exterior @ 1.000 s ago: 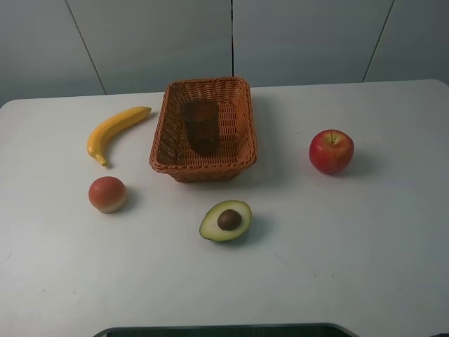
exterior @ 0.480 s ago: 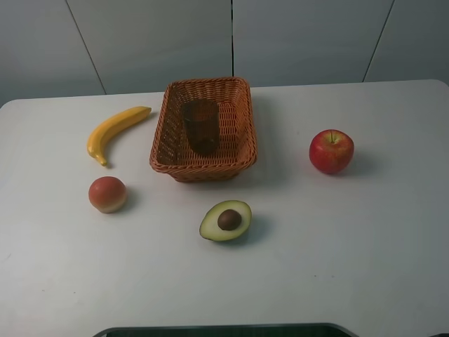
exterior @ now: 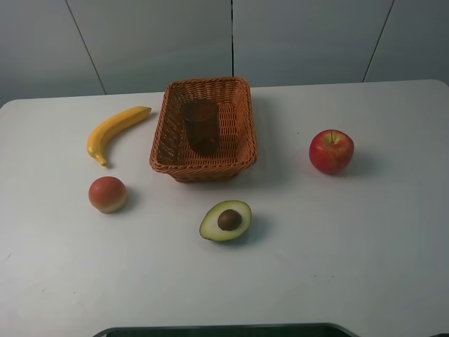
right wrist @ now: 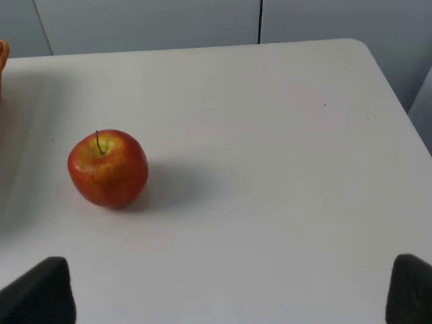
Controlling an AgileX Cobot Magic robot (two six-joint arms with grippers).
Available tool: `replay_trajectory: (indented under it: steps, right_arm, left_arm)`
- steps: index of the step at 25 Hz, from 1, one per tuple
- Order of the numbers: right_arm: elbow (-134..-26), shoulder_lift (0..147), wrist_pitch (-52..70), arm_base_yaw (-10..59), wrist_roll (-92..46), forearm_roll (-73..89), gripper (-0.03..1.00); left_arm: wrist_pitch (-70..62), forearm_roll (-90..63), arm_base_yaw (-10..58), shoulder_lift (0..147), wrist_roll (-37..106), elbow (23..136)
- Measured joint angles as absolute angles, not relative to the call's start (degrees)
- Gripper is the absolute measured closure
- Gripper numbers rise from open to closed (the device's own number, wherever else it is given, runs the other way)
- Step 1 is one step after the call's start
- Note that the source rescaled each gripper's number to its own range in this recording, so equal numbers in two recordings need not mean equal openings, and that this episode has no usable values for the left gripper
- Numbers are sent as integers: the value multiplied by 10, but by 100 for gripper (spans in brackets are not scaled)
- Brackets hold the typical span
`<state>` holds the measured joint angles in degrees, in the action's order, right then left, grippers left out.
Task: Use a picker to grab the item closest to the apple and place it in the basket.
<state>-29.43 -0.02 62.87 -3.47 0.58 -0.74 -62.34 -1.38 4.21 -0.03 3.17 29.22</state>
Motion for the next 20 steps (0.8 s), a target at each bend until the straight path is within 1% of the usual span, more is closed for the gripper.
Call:
replay_trajectory:
  steps: [20]
  right_arm:
    - [-294, 0, 629, -35, 6, -7, -3]
  left_arm:
    - [-623, -14, 42, 0, 32, 292]
